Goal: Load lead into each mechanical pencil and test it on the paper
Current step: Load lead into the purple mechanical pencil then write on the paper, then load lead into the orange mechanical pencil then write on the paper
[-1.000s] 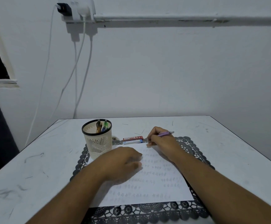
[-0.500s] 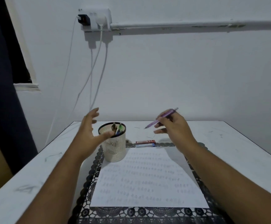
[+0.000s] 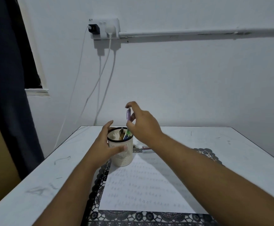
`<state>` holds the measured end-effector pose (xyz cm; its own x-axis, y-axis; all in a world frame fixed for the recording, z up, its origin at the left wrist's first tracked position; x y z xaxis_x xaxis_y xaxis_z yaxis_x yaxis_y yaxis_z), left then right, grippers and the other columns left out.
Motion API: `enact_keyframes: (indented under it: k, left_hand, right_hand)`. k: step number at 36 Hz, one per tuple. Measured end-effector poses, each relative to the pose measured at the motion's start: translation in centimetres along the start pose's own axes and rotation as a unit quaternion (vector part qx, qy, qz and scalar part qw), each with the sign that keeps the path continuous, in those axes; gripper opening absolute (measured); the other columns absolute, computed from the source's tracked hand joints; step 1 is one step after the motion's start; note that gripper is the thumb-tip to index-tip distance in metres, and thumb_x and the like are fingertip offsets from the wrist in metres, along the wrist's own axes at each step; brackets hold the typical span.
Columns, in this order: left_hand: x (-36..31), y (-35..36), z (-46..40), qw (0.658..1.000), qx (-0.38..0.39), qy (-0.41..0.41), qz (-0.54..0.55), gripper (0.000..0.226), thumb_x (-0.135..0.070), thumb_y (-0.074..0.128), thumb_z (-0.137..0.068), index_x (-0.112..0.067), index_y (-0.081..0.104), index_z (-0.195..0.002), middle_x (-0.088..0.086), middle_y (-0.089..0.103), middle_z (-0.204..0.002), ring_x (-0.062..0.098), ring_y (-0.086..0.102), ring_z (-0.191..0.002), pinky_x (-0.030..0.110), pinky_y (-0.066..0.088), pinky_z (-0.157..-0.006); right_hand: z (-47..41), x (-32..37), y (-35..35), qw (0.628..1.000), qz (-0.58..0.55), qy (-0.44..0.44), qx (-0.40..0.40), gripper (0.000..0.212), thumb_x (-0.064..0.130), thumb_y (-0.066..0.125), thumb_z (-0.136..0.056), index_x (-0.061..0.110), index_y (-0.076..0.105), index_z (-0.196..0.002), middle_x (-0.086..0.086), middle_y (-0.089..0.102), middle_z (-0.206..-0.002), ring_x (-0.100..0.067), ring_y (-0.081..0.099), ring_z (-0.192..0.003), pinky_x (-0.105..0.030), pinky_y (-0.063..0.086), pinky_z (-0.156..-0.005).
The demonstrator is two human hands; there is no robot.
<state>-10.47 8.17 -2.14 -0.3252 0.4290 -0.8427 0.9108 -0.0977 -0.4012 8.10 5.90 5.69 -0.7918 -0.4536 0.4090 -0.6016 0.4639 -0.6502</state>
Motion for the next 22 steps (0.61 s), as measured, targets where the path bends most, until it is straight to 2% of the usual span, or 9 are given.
enact_keyframes:
  k: [3,6,10,13,15,17,20,22]
  left_hand:
    - [0.0,0.0,-0.1,1.000,0.001,0.004,0.000,0.105,-0.023,0.091,-0.076,-0.050,0.025,-0.154,-0.028,0.052,-0.138,-0.003,0.055,-0.127,0.031,0.047,-0.107]
    - [0.0,0.0,-0.2,1.000,0.000,0.008,-0.001,0.106,-0.022,0.091,-0.077,-0.049,0.025,-0.154,-0.027,0.052,-0.139,0.000,0.057,-0.127,0.032,0.047,-0.106]
    - [-0.1,0.0,-0.2,1.000,-0.003,0.009,-0.003,0.107,-0.022,0.092,-0.076,-0.048,0.025,-0.155,-0.026,0.052,-0.139,-0.001,0.056,-0.126,0.030,0.047,-0.105]
    - [0.1,-0.1,-0.3,1.000,-0.002,0.008,-0.003,0.107,-0.019,0.091,-0.077,-0.046,0.024,-0.156,-0.025,0.052,-0.140,-0.002,0.055,-0.126,0.034,0.047,-0.110]
    - [0.1,-0.2,-0.3,1.000,0.000,0.004,-0.007,0.109,-0.026,0.092,-0.075,-0.048,0.023,-0.156,-0.022,0.049,-0.144,0.001,0.052,-0.131,0.039,0.044,-0.114]
    - [-0.2,-0.3,-0.3,0.999,-0.010,0.014,-0.043,0.110,-0.043,0.091,-0.071,-0.052,0.020,-0.155,-0.020,0.040,-0.152,0.008,0.043,-0.141,0.044,0.039,-0.117]
    - [-1.6,-0.1,0.2,0.987,-0.069,0.072,-0.122,0.096,-0.051,0.083,-0.080,-0.047,0.024,-0.156,-0.024,0.029,-0.150,0.003,0.025,-0.144,0.038,0.031,-0.115]
    - [-3.4,0.2,0.7,0.964,-0.131,0.160,-0.169,0.076,-0.054,0.073,-0.085,-0.036,0.039,-0.151,-0.019,0.036,-0.146,0.000,0.026,-0.137,0.036,0.030,-0.112]
  right_hand:
    - [-0.1,-0.2,0.9,0.999,0.012,0.041,0.028,0.028,0.022,0.058,-0.095,0.029,0.052,-0.122,0.005,0.071,-0.084,-0.024,0.065,-0.077,-0.039,0.055,-0.069]
    - [0.1,-0.5,1.5,0.997,0.007,0.066,0.044,0.011,0.028,0.056,-0.098,0.028,0.059,-0.108,0.008,0.072,-0.086,-0.021,0.064,-0.078,-0.036,0.053,-0.071]
    - [0.2,-0.9,1.9,0.994,-0.009,0.091,0.053,0.012,0.034,0.057,-0.098,0.030,0.064,-0.107,0.011,0.072,-0.098,-0.014,0.063,-0.082,-0.032,0.050,-0.071]
    - [0.5,-1.2,1.7,0.992,-0.054,0.111,0.033,0.011,0.037,0.058,-0.097,0.033,0.065,-0.104,0.015,0.071,-0.095,-0.010,0.064,-0.085,-0.032,0.051,-0.073]
    - [0.8,-1.5,1.3,0.989,-0.089,0.117,0.011,0.010,0.037,0.058,-0.099,0.032,0.066,-0.101,0.018,0.070,-0.088,-0.005,0.063,-0.081,-0.033,0.053,-0.073]
    - [1.4,-2.0,0.6,0.987,-0.110,0.119,-0.007,0.010,0.035,0.058,-0.100,0.030,0.067,-0.102,0.018,0.066,-0.086,-0.003,0.060,-0.072,-0.032,0.051,-0.070]
    - [2.9,-3.0,-0.7,0.985,-0.125,0.118,-0.016,0.010,0.032,0.058,-0.100,0.028,0.067,-0.102,0.015,0.063,-0.083,-0.003,0.056,-0.058,-0.030,0.049,-0.063]
    - [4.4,-3.7,-1.6,0.986,-0.116,0.120,-0.003,0.009,0.027,0.058,-0.098,0.028,0.067,-0.097,0.012,0.062,-0.076,-0.004,0.055,-0.056,-0.029,0.048,-0.061]
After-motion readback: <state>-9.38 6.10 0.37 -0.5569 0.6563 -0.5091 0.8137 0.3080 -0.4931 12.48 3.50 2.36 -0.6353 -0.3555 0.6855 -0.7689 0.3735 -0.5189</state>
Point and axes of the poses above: each hand's wrist, its own z-axis away from the middle knuckle, its own y-axis out of the palm, x = y × z, the point moved 1 cm from there along -z, towards the middle knuckle
